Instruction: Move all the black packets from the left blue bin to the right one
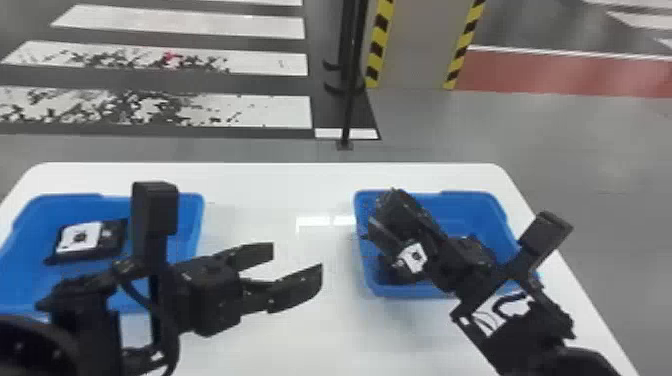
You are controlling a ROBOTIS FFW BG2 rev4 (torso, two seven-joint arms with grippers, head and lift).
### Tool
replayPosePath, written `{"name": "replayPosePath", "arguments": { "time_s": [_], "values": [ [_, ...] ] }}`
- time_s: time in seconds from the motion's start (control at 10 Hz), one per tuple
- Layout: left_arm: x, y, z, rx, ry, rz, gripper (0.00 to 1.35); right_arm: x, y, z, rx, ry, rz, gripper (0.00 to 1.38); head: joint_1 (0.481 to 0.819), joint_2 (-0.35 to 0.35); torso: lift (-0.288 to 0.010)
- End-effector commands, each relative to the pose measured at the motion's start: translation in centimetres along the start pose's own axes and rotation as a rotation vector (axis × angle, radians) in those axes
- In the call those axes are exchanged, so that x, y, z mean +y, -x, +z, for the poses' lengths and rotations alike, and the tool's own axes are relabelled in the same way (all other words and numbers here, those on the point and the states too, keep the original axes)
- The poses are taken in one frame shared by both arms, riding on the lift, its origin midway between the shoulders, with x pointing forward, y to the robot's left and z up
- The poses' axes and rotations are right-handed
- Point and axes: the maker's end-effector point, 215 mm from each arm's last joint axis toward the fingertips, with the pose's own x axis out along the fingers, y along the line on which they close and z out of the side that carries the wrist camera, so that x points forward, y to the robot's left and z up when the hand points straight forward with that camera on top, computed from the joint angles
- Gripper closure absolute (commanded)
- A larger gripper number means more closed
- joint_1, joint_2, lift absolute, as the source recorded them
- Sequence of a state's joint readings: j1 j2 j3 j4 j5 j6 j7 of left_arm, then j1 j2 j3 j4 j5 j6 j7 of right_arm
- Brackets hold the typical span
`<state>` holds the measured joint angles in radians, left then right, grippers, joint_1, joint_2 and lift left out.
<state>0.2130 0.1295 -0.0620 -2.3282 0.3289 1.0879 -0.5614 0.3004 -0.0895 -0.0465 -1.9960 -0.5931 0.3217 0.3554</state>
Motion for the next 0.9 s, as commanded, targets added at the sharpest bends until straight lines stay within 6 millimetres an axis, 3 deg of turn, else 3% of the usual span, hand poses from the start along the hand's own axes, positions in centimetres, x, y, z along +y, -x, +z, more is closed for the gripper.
{"name": "replayPosePath", "arguments": {
  "time_s": [0.0,0.1,0.3,0.4,0.6,0.8],
  "values": [
    [0.7,1.4,-0.5,-0.005,0.017,0.031,0.16,-4.9,-0.3,1.6,-0.002,0.068,-0.081,1.28,0.695,-0.142,-0.14],
    [1.4,2.4,-0.7,-0.011,0.023,0.057,0.16,-8.8,-0.2,2.0,0.009,0.107,-0.149,1.28,0.695,-0.153,-0.14],
    [2.5,3.8,-1.4,-0.006,0.041,0.095,0.16,-13.7,0.0,1.2,0.042,0.127,-0.235,1.28,0.695,-0.192,-0.14],
    [2.9,4.3,-1.7,-0.004,0.05,0.107,0.16,-15.1,0.0,0.0,0.065,0.111,-0.254,1.14,0.695,-0.204,-0.14],
    [3.9,5.0,-1.8,-0.003,0.05,0.138,0.16,-15.4,0.6,-0.5,0.067,0.119,-0.263,0.68,0.695,-0.21,-0.14],
    [6.4,6.6,-1.1,0.002,0.037,0.207,0.16,-13.3,2.8,2.1,-0.008,0.249,-0.271,0.32,0.695,-0.199,-0.14]
  ]
}}
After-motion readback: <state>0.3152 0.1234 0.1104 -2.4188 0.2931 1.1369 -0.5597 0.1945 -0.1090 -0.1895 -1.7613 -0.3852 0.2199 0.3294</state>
